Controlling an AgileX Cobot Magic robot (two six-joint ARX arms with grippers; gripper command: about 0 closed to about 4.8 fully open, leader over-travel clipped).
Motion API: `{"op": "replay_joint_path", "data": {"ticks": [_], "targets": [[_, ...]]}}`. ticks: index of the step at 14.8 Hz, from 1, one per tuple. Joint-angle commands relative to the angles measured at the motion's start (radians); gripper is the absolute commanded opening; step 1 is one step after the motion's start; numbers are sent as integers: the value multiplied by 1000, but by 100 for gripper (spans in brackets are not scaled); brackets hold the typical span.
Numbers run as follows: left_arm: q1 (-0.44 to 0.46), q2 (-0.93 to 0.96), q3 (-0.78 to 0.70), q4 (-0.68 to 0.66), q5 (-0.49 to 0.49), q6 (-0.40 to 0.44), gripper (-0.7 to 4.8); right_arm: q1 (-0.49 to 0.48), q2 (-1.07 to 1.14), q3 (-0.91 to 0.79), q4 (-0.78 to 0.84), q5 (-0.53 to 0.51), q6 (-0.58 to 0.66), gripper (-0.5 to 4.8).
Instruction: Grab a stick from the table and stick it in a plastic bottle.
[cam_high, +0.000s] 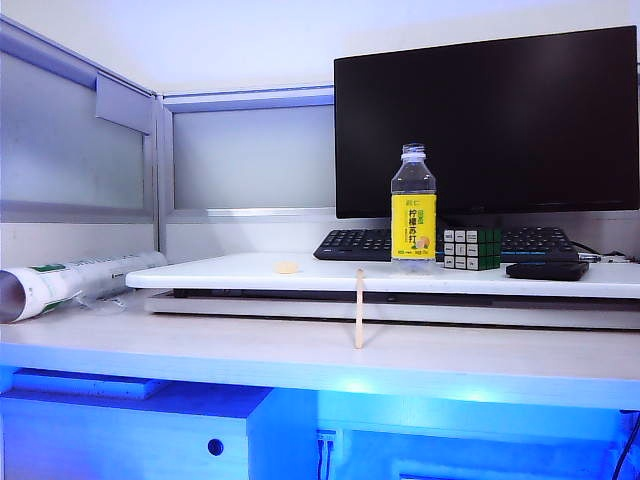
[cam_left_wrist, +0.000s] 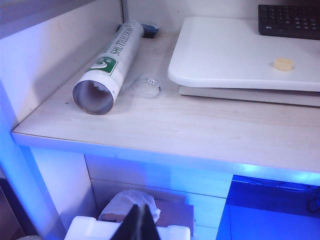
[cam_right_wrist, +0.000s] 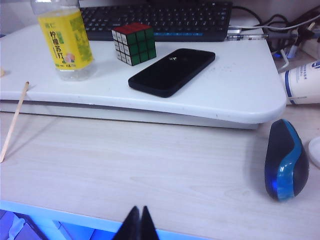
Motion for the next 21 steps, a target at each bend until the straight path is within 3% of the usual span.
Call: {"op": "replay_joint_path", "data": {"ticks": [1,2,3,5,7,12,15,16,18,19,20,21], "targets": [[0,0,2,14,49,3,-5,1,0,0,16,2,-3,-2],[0,0,2,41,287,3,-4,1,0,1,44,-7,11,-2],[0,0,2,43,325,1,-4,1,0,3,48,-11,13,-2],[0,1,2,53,540,-24,-4,2,0,40,49,-42,37,-2],[0,0,2,52,639,-45,-5,2,0,87,48,-46,48,-2],[0,1,2,51,664,-49,-5,2,23,203,48,-107,145,-1],[0,0,2,51,667,-49,-5,2,233,364,50,-247,166,13],[0,0,2,51,667,-49,-5,2,306,409,53,-285,181,71],[0,0,2,51,666,-49,-5,2,412,472,56,-344,212,139],[0,0,2,51,666,-49,-5,2,445,490,56,-364,220,146],[0,1,2,51,667,-49,-5,3,568,555,64,-454,247,178],[0,0,2,51,666,-48,-5,5,610,574,74,-478,270,210]]}}
